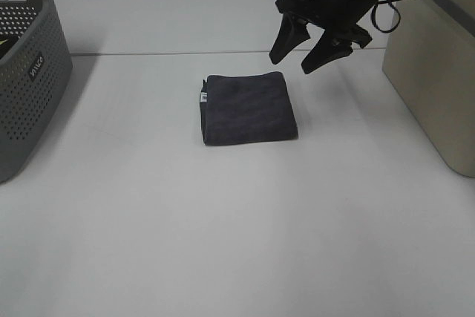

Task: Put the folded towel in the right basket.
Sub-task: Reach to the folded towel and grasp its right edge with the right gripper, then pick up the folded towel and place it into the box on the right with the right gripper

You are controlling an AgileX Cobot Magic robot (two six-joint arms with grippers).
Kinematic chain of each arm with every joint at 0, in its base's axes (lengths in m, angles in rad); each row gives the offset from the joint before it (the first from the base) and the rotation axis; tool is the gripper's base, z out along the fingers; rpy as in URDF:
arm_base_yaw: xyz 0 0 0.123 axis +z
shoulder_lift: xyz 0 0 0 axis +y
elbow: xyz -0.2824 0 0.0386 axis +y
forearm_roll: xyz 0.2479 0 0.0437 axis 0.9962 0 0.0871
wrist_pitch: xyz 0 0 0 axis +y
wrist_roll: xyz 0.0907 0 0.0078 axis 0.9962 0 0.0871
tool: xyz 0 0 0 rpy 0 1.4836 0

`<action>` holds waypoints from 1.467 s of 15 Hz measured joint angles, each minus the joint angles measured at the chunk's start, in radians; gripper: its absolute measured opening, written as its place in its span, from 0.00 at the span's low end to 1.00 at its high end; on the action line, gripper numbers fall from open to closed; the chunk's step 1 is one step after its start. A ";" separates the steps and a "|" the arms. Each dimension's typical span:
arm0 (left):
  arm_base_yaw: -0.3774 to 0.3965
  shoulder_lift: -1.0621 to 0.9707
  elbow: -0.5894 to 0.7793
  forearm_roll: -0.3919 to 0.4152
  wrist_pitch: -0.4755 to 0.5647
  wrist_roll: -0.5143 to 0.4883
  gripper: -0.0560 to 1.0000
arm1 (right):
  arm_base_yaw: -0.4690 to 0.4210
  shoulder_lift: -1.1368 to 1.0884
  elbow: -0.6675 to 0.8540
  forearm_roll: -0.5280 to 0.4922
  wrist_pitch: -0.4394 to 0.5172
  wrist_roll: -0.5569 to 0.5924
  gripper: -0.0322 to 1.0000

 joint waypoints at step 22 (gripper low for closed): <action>0.000 0.000 0.000 0.000 0.000 0.000 0.98 | -0.024 0.430 -0.326 0.125 0.038 -0.063 0.07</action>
